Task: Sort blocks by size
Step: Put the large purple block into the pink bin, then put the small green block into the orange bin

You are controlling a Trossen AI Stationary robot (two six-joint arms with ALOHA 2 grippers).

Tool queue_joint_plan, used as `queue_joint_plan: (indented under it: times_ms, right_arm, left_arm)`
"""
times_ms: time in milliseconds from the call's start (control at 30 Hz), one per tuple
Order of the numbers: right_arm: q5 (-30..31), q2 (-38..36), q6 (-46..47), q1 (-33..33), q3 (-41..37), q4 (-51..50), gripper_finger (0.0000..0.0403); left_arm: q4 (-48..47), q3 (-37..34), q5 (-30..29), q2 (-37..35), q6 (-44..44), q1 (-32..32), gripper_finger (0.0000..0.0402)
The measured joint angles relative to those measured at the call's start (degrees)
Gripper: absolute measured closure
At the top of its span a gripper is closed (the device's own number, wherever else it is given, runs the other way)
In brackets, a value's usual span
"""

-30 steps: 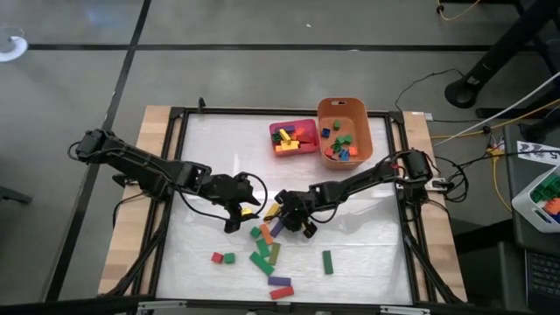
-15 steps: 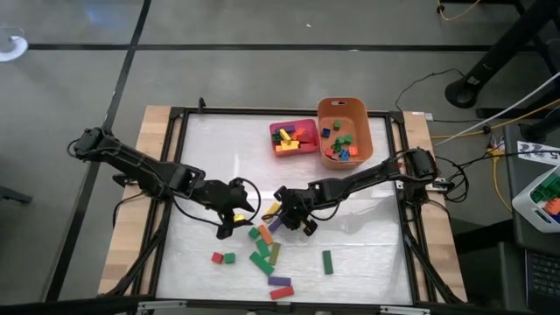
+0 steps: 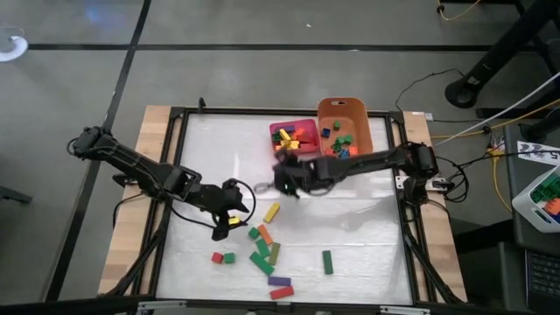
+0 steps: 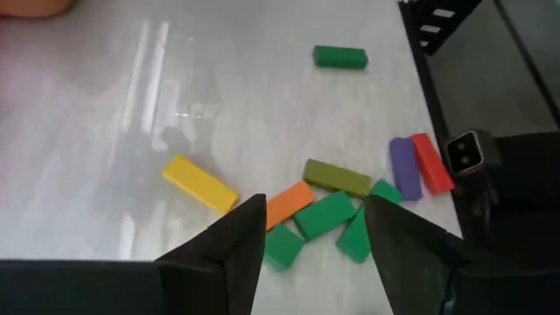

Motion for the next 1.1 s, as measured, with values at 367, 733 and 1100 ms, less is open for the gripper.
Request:
queue_joint_plan:
  times_ms: [367,733,1100]
  right_arm:
    - [-2.85,0.02,2.69,-17.54,0.20,0.30,0.0294]
    - [-12.86,0.02,5.22,-24.07,0.18,0.28,0.0257]
    - [-13.30,0.01,9.62,-22.79,0.18,-1.37,0.0214]
  left_arm:
    - [-0.53,0.00,-3.15,0.00,2.71,0.02,0.0219]
    - [-0.33,0.00,-3.20,2.63,2.36,0.02,0.0219]
    - [0.48,0.00,-3.15,11.24,3.15,-0.02,0.0219]
